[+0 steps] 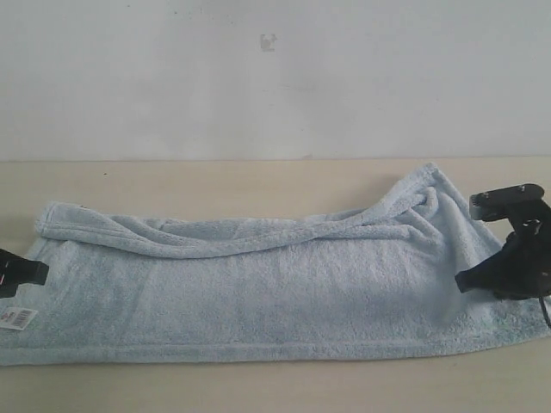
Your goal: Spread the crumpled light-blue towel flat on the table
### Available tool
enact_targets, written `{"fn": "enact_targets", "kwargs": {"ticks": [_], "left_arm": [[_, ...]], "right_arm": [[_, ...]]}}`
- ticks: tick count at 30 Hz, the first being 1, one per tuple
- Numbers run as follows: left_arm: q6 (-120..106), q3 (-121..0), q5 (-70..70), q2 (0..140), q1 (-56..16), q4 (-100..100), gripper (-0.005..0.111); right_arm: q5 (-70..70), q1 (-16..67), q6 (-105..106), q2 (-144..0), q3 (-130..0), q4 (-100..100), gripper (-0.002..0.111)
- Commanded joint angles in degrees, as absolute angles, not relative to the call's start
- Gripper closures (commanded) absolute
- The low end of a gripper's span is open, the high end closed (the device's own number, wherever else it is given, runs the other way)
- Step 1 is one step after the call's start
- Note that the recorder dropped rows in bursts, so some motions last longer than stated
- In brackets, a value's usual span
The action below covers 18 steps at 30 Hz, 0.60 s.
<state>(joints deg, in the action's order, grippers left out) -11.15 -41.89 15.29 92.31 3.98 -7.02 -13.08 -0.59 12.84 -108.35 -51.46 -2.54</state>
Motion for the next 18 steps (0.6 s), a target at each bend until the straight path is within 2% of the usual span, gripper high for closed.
{"fn": "enact_targets", "kwargs": {"ticks": [1, 7, 15, 18], "left_arm": [[-11.18, -42.08, 14.77, 92.33, 4.12, -7.74, 0.103], [-11.18, -42.08, 16.41, 92.36, 4.12, -7.74, 0.103], [-14.74, -42.08, 25.27, 92.36, 4.12, -7.74, 0.103], [-15.53, -42.08, 22.34, 92.36, 3.99, -9.47, 0.103]], "right_arm": [[-17.14, -3.43, 12.61, -108.26, -51.5, -1.91, 0.108], [-30.19, -6.68, 8.71, -107.52, -50.33, 0.87, 0.108], [-29.92, -6.85, -10.79, -102.22, -41.93, 17.29, 0.108], [-27.51, -6.85, -11.31, -99.66, -41.11, 16.64, 0.108]]}}
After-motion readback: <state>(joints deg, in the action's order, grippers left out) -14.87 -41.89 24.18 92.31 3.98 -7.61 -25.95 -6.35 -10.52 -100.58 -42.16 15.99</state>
